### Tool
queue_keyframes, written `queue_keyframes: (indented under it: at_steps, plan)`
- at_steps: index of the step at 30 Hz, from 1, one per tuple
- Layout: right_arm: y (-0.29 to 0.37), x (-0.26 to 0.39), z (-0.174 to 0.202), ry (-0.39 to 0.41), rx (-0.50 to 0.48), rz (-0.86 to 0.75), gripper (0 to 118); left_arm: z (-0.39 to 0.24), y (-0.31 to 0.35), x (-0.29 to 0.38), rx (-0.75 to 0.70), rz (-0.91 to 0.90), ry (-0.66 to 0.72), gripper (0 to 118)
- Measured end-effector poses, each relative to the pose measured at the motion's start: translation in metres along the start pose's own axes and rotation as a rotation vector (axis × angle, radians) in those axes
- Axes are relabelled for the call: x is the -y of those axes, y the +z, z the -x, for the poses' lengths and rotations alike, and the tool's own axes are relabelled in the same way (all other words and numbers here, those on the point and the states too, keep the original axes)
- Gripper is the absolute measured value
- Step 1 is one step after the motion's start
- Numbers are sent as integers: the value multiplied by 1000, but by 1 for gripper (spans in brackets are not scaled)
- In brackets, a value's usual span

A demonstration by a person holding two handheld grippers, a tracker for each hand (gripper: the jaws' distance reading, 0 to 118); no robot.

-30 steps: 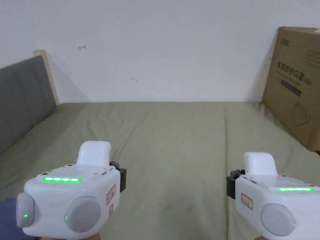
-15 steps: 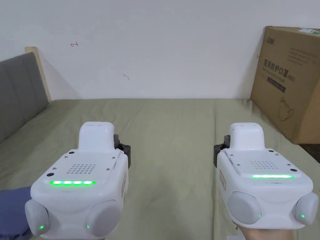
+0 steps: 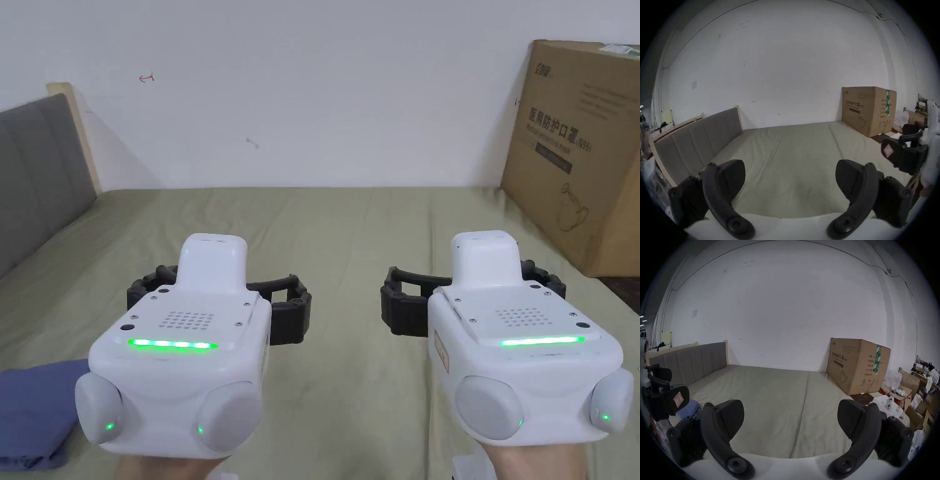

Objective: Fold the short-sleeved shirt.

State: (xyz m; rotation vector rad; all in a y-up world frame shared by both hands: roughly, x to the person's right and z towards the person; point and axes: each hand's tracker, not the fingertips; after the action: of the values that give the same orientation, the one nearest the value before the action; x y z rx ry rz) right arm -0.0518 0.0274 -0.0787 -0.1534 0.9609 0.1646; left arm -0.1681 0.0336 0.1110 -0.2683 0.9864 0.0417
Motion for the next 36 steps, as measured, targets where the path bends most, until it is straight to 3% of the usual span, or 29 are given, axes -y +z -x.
queue_keyframes:
  at_steps: [3, 7, 26, 36]
  plan:
    - [0, -1, -1, -8, 9, 1, 114, 0, 3, -2, 54, -11, 53, 113]
    - [-1, -3, -1, -10, 8, 5, 114, -8, -1, -9, -22, 73, 22, 113]
    - [-8, 2, -18, -70, 6, 58, 114, -5, 0, -10, -15, 44, 50, 113]
    - [-5, 7, -21, -45, 23, 61, 114, -8, 3, -16, -33, 67, 43, 113]
